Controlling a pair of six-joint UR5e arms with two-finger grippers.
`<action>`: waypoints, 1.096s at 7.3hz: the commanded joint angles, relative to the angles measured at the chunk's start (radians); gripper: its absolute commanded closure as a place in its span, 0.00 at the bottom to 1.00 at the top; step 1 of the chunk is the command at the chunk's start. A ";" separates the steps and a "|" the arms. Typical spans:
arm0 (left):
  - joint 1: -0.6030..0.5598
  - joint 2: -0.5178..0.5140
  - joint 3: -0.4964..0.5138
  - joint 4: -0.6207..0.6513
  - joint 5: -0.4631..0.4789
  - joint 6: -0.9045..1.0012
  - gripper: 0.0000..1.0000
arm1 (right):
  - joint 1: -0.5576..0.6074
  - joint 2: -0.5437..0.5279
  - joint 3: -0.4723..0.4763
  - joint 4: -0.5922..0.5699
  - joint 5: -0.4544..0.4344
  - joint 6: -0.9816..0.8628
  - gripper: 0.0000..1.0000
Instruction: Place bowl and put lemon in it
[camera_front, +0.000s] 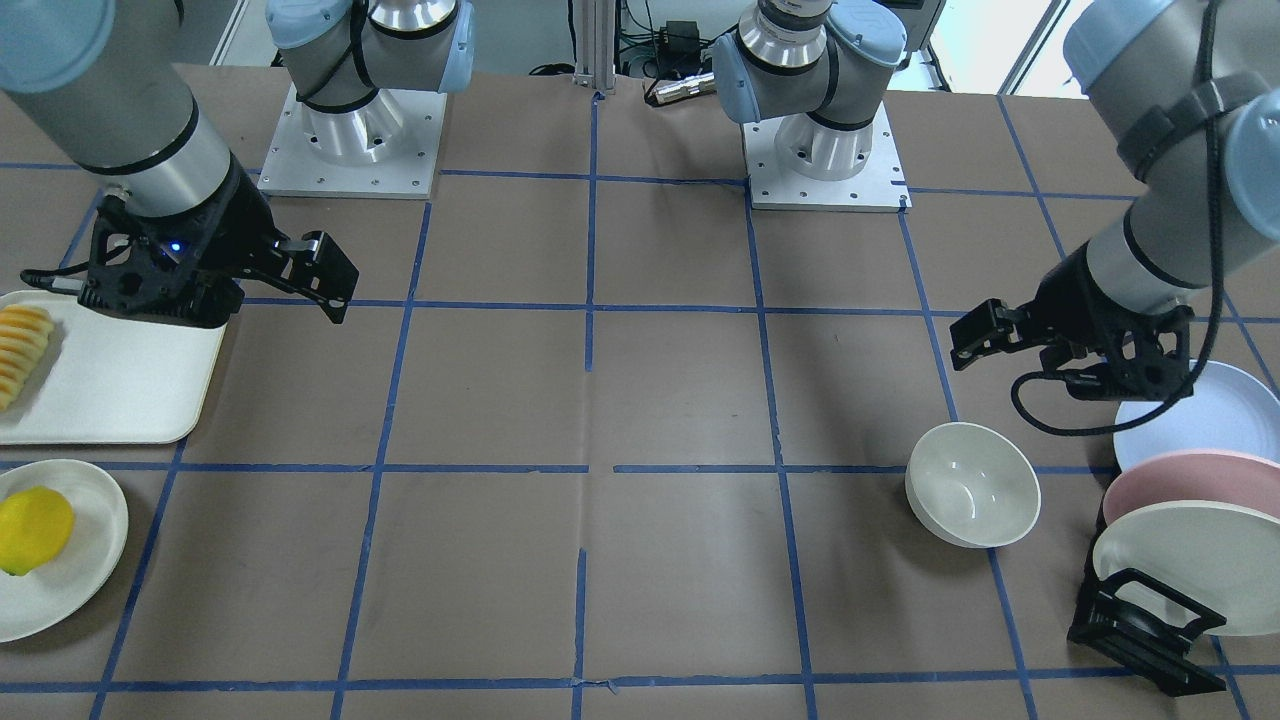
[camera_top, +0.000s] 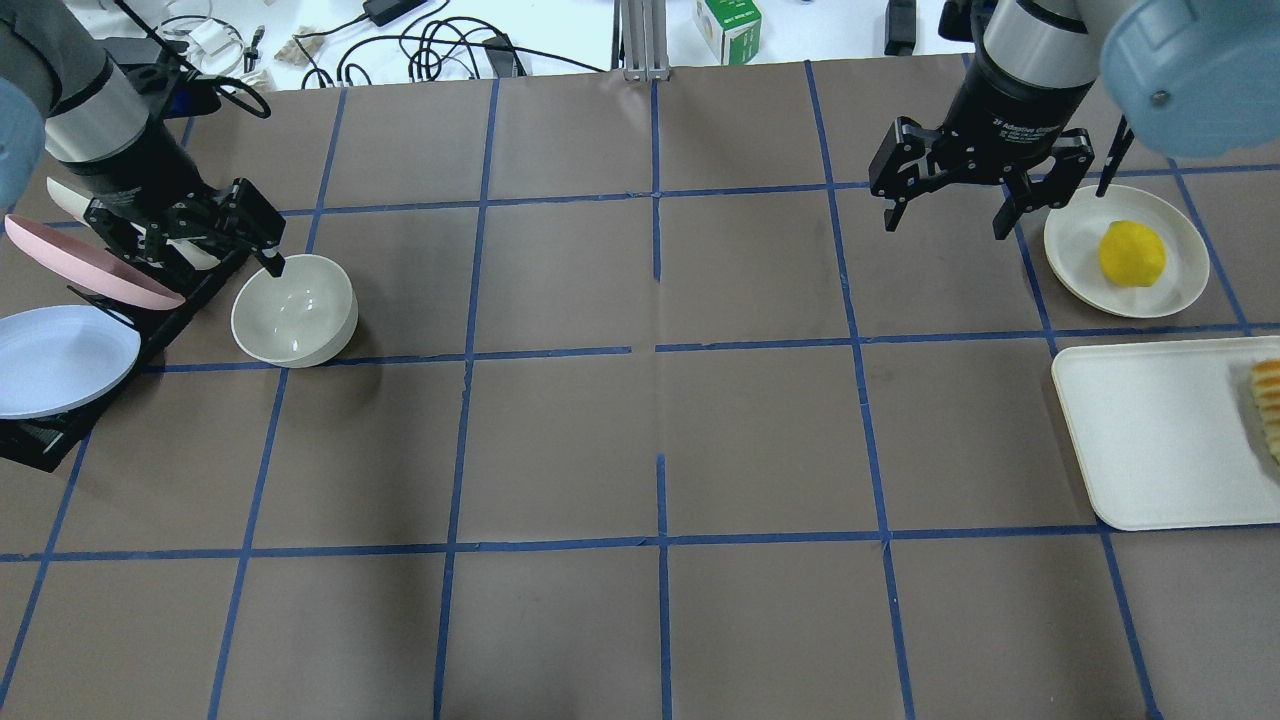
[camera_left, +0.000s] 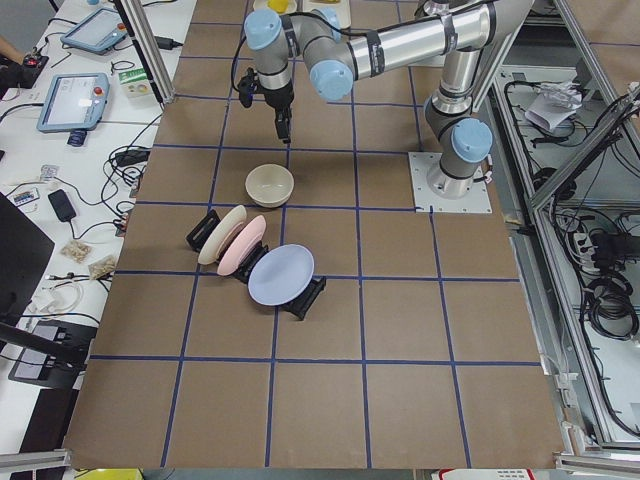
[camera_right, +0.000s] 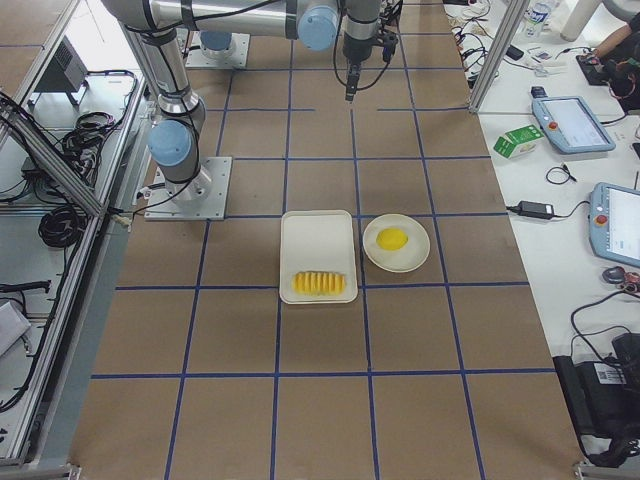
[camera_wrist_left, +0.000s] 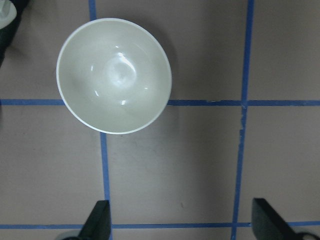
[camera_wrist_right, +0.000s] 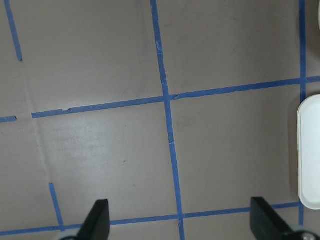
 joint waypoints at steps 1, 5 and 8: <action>0.075 -0.100 -0.020 0.115 -0.001 0.054 0.00 | -0.162 0.069 0.001 -0.113 -0.010 -0.148 0.00; 0.106 -0.272 -0.074 0.370 0.005 0.124 0.00 | -0.390 0.250 0.007 -0.388 -0.080 -0.453 0.00; 0.111 -0.320 -0.080 0.388 -0.001 0.169 0.00 | -0.414 0.323 -0.006 -0.465 -0.074 -0.497 0.00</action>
